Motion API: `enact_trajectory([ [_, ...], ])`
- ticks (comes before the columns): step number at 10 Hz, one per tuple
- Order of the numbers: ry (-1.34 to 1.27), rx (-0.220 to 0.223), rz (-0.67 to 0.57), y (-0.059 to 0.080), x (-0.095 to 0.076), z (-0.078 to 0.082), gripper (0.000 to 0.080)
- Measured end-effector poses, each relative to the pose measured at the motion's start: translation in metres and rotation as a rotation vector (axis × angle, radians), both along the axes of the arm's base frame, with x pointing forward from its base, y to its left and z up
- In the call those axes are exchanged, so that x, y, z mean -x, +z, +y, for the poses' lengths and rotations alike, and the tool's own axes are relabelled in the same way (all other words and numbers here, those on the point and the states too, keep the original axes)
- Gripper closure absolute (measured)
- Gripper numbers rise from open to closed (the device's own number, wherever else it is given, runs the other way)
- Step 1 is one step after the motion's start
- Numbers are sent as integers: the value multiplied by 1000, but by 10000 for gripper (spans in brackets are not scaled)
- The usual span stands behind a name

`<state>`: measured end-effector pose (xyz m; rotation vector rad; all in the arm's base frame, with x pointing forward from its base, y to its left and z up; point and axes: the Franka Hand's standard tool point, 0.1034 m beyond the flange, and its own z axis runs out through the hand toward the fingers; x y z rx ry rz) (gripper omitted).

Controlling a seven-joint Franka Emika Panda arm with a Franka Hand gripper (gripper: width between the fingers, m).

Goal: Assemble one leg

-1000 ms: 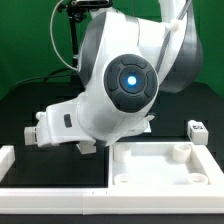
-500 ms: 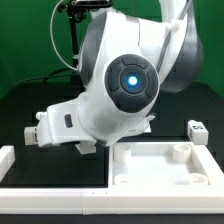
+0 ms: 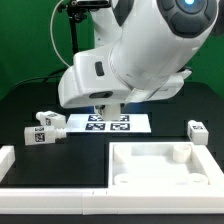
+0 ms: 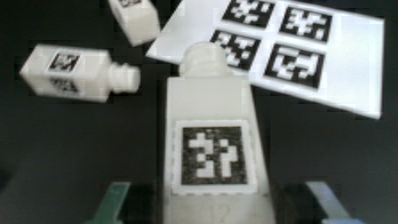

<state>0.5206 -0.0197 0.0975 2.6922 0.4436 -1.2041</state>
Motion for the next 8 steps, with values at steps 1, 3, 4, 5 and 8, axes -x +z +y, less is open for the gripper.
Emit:
enact_trajectory([
  [1,8,-15,-56,0,-4,-1,515],
  [3,13,-36,-216,1,-12,3,515],
  [4,10,-26,-252,3,-12,26,515],
  [5,-40,-34,-293,12,-23,53,515],
  [8,-181,-38,-487,33,-68,111,515],
])
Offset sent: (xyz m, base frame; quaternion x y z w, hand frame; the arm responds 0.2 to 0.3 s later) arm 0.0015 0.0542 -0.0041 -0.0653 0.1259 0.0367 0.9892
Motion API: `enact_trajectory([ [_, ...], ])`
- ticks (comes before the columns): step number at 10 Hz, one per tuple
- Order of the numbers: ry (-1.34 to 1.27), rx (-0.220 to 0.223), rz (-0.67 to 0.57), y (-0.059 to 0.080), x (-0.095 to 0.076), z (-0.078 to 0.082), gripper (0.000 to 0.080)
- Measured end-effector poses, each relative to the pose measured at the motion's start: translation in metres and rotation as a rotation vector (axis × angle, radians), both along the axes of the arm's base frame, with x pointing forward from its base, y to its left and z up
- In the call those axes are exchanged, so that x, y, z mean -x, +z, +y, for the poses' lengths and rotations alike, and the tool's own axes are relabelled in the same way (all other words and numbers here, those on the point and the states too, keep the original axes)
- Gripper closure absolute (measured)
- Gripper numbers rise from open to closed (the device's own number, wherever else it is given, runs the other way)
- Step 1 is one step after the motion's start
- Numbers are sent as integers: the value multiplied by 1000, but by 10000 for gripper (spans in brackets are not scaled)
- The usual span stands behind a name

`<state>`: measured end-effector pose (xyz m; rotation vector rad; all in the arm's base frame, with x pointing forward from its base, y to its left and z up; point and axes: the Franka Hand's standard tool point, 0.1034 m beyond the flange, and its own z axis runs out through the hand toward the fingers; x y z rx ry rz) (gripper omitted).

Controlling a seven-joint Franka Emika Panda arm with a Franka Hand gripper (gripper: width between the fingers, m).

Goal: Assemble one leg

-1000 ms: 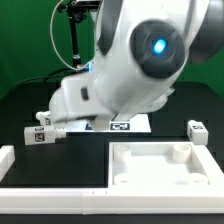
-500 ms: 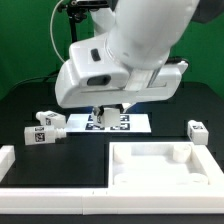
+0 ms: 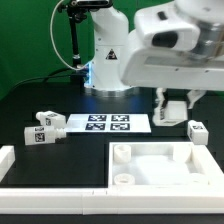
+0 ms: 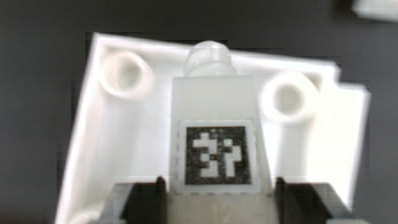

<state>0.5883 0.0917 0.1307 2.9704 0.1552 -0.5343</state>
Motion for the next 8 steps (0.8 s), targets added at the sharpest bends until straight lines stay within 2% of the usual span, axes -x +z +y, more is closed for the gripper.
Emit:
enact_trajectory([
  [1,-6,-1,-15,1,-3,-6,515],
  [2,2,-25,-130,0,-15,-4,515],
  [4,12,-54,-248,-1,-14,-1,515],
  [5,14,-74,-329,-1,-21,1,515],
  [7,-64,-150,-491,0,-31,10,515],
  [8,-72,-166,-550,2,-33,12,515],
])
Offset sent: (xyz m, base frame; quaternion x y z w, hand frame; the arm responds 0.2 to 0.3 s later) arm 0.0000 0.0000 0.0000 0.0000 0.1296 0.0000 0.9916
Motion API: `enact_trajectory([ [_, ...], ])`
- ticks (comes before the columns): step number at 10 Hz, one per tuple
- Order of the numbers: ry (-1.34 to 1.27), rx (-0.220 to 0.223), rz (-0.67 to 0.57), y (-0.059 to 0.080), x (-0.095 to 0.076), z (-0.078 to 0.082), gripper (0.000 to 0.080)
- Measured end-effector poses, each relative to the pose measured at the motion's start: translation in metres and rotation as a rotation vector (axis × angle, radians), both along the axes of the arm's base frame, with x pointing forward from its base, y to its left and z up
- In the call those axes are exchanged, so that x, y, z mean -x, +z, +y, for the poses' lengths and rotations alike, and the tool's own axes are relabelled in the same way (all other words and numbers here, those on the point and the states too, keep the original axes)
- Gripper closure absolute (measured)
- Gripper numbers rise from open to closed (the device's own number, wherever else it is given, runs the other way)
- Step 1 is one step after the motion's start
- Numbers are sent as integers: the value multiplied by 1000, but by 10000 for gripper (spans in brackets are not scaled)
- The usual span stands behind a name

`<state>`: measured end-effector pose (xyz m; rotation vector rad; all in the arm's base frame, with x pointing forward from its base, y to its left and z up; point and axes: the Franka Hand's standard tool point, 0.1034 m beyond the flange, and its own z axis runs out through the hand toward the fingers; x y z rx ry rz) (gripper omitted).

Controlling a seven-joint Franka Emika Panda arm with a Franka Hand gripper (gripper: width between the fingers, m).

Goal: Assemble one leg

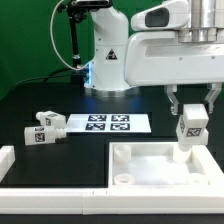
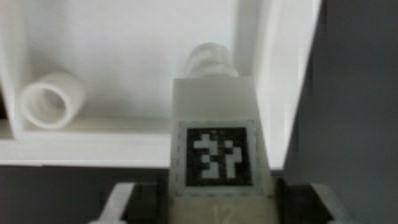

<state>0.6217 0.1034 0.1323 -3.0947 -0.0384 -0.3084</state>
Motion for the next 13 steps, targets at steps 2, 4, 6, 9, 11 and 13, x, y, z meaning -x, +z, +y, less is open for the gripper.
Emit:
enact_trajectory([
  [2,6,-11,-192,4,-2,-2,515],
  [4,9,-17,-327,4,-5,-2,515],
  [6,19,-22,-351,-7,0,7,515],
  [9,72,9,-372,-26,-7,8,515],
  [11,77,11,-373,-28,-11,10,515],
  [13,81,9,-390,-31,-10,13,515],
])
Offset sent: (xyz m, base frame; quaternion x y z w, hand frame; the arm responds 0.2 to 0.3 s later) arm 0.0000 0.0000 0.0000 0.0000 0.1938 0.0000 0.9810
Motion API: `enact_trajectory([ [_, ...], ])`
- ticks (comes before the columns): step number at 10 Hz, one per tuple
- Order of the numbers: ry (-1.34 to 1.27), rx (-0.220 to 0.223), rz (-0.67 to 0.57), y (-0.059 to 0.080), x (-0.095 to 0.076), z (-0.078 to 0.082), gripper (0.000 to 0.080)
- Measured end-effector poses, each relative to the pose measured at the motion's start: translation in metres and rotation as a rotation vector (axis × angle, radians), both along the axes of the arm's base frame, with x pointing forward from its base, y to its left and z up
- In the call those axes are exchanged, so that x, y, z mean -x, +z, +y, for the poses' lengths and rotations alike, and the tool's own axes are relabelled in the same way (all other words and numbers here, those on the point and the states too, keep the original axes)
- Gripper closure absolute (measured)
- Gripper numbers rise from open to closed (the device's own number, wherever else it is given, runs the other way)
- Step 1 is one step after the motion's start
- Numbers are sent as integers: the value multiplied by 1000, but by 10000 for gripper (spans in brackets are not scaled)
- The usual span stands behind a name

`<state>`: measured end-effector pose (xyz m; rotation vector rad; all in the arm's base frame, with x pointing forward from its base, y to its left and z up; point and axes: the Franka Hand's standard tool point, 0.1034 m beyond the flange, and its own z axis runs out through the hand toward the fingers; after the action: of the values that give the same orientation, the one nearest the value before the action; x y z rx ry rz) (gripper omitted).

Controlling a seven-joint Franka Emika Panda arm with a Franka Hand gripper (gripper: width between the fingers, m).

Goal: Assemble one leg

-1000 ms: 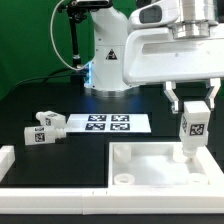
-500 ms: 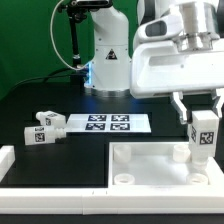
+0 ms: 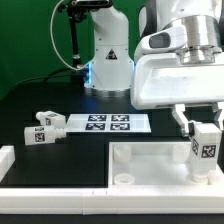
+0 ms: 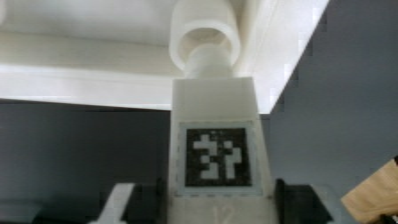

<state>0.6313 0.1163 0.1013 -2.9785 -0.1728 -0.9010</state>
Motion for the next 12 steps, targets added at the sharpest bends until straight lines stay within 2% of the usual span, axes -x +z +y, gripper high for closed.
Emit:
enact_trajectory([
  [6,13,0,-15,2,1,4,515],
  [9,31,29,-4,-3,7,-10,515],
  [12,38,33,-1,-7,7,-8,515],
])
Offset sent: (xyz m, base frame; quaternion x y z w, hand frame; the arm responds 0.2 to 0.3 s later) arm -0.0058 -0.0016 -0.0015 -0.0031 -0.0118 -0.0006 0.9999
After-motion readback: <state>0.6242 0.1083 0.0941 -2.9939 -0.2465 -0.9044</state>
